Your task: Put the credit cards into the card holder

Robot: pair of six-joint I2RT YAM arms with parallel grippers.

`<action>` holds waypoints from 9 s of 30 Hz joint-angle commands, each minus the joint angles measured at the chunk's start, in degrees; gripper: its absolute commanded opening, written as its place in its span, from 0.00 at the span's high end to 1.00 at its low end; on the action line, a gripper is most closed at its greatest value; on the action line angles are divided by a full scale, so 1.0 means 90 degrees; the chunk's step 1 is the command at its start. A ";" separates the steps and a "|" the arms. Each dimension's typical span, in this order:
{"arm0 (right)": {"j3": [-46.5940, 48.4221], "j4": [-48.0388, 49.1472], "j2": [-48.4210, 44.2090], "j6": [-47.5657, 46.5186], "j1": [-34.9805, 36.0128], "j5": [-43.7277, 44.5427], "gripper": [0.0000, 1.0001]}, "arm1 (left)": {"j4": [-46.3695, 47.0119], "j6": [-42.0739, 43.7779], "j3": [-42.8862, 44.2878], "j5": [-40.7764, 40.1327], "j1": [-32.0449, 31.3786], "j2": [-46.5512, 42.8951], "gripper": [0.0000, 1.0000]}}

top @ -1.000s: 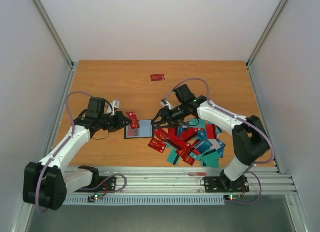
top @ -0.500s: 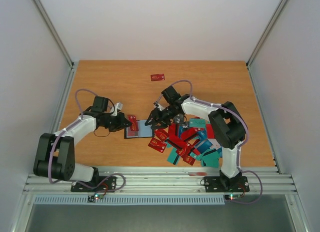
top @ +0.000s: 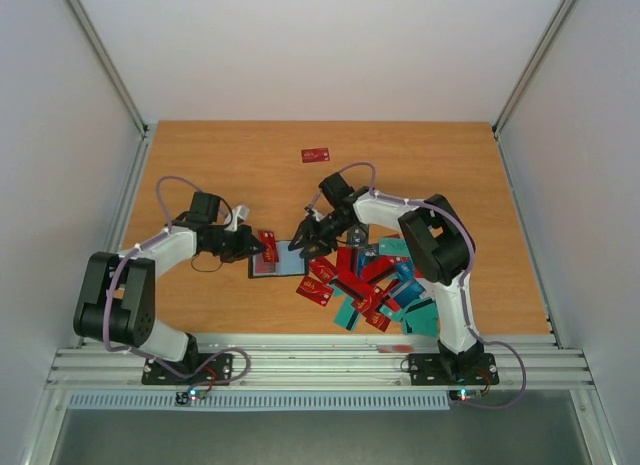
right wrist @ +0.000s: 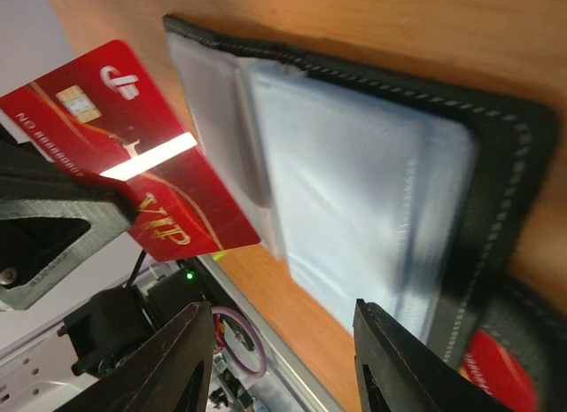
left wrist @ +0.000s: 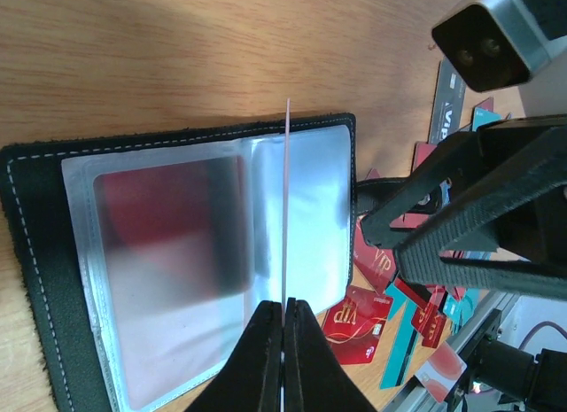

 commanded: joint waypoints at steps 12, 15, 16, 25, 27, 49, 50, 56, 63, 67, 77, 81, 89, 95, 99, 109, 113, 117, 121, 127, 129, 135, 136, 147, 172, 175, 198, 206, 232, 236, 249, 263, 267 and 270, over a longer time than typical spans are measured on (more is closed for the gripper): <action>-0.0427 0.0180 0.0282 -0.0259 -0.0151 -0.0057 0.57 | 0.0470 0.0071 0.0049 -0.0033 -0.0014 0.0269 1.00; -0.0510 0.0246 0.0306 -0.0263 -0.0152 -0.0071 0.58 | 0.0507 0.0052 0.0036 -0.0030 -0.0060 0.0323 1.00; -0.0530 0.0248 0.0315 -0.0279 -0.0155 -0.0069 0.58 | 0.0512 0.0052 0.0036 -0.0035 -0.0073 0.0342 1.00; -0.0596 0.0297 0.0389 -0.0287 -0.0150 -0.0071 0.60 | 0.0537 0.0015 -0.0078 -0.0212 -0.0224 0.0330 1.00; -0.0587 0.0288 0.0401 -0.0287 -0.0162 -0.0081 0.61 | 0.0576 -0.0010 -0.0126 -0.0266 -0.0247 0.0274 1.00; -0.0664 0.0297 0.0501 -0.0360 -0.0211 -0.0235 0.63 | 0.1236 -0.0259 -0.0446 -0.0342 -0.0426 0.0108 1.00; -0.0664 0.0297 0.0502 -0.0373 -0.0209 -0.0237 0.63 | 0.1214 -0.0265 -0.0460 -0.0377 -0.0448 0.0100 1.00; -0.0650 0.0299 0.0532 -0.0385 -0.0299 -0.0271 0.63 | 0.1246 -0.0304 -0.0618 -0.0407 -0.0455 0.0025 1.00; -0.0429 0.0174 0.0673 -0.0502 -0.0442 -0.0369 0.63 | 0.1435 -0.0594 -0.0910 -0.0213 -0.0464 -0.0160 1.00; -0.0255 0.0057 0.0759 -0.0581 -0.0443 -0.0422 0.64 | 0.1421 -0.0616 -0.0969 -0.0075 -0.0465 -0.0125 1.00; 0.0006 -0.0129 0.0931 -0.0767 -0.0445 -0.0421 0.64 | 0.0845 -0.0445 -0.0679 -0.0093 -0.0465 0.0055 1.00; 0.0127 -0.0185 0.1028 -0.0817 -0.0448 -0.0413 0.64 | 0.0612 -0.0419 -0.0582 -0.0081 -0.0465 0.0152 1.00; 0.0195 -0.0237 0.1079 -0.0851 -0.0452 -0.0406 0.65 | 0.0295 -0.0563 -0.0450 -0.0031 -0.0432 0.0221 1.00; 0.0166 -0.0230 0.1069 -0.0853 -0.0444 -0.0394 0.65 | -0.0038 -0.0537 -0.0316 0.0138 -0.0342 0.0298 1.00; 0.0166 -0.0249 0.1075 -0.0873 -0.0452 -0.0389 0.66 | -0.0295 -0.0468 -0.0196 0.0257 -0.0285 0.0391 1.00; 0.0185 -0.0298 0.1088 -0.0902 -0.0445 -0.0403 0.66 | -0.0500 -0.0329 0.0023 0.0601 -0.0265 0.0794 1.00; 0.0193 -0.0298 0.1113 -0.0888 -0.0450 -0.0421 0.66 | -0.0358 -0.0305 0.0040 0.0733 -0.0260 0.0964 1.00; 0.0204 -0.0308 0.1126 -0.0904 -0.0454 -0.0442 0.66 | -0.0180 -0.0293 0.0052 0.0891 -0.0259 0.1187 1.00; 0.0205 -0.0320 0.1130 -0.0902 -0.0449 -0.0452 0.66 | -0.0167 -0.0182 0.0159 0.0962 -0.0265 0.1417 1.00; 0.0233 -0.0323 0.1138 -0.0902 -0.0450 -0.0472 0.66 | -0.0305 -0.0023 0.0360 0.0961 -0.0270 0.1624 1.00; 0.0241 -0.0319 0.1147 -0.0895 -0.0444 -0.0481 0.66 | -0.0273 -0.0024 0.0394 0.0994 -0.0274 0.1699 1.00; 0.0263 -0.0272 0.1147 -0.0839 -0.0447 -0.0501 0.66 | -0.0003 -0.0320 0.0452 0.0988 -0.0414 0.1801 0.99; 0.0272 -0.0262 0.1147 -0.0822 -0.0449 -0.0508 0.66 | 0.0049 -0.0413 0.0445 0.0978 -0.0471 0.1795 0.99; 0.0166 -0.0037 0.1108 -0.0671 -0.0453 -0.0567 0.67 | -0.0443 -0.0826 0.0600 0.0394 -0.0695 0.1448 0.74; -0.0391 0.0522 0.0817 -0.0472 -0.0445 -0.0743 0.67 | -0.1913 -0.0780 0.1660 -0.0872 -0.1444 0.1593 0.58; -0.0400 0.0512 0.0792 -0.0486 -0.0448 -0.0744 0.67 | -0.2137 -0.0798 0.1912 -0.1042 -0.1609 0.1690 0.59; -0.0027 -0.1043 0.0093 -0.1758 -0.0555 -0.0735 0.57 | -0.2846 -0.0466 0.2038 -0.1691 -0.1842 0.0954 0.76; 0.0004 -0.1414 -0.0237 -0.1853 -0.0553 -0.0671 0.55 | -0.2276 -0.0453 0.2078 -0.1579 -0.1842 0.1433 0.93; -0.0197 -0.0373 0.0236 -0.0873 -0.0341 -0.0633 0.56 | -0.2120 -0.0004 0.2141 -0.1354 -0.1842 0.2407 1.00; -0.0258 -0.0360 0.0246 -0.0883 -0.0331 -0.0564 0.57 | -0.2146 0.0058 0.2144 -0.1368 -0.1842 0.2528 1.00; -0.0293 -0.0489 0.0351 -0.1063 -0.0226 -0.0412 0.57 | -0.2095 0.0116 0.2101 -0.1291 -0.1844 0.2659 1.00; -0.0150 -0.0467 0.0163 -0.0961 -0.0105 -0.0437 0.57 | -0.2050 0.0062 0.2075 -0.1227 -0.1842 0.2553 1.00; -0.0059 -0.0660 0.0070 -0.1026 -0.0030 -0.0369 0.58 | -0.2063 0.0035 0.2100 -0.1222 -0.1842 0.2483 1.00; 0.0044 -0.0836 0.0043 -0.1101 0.0032 -0.0281 0.58 | -0.2093 0.0023 0.2136 -0.1227 -0.1842 0.2457 1.00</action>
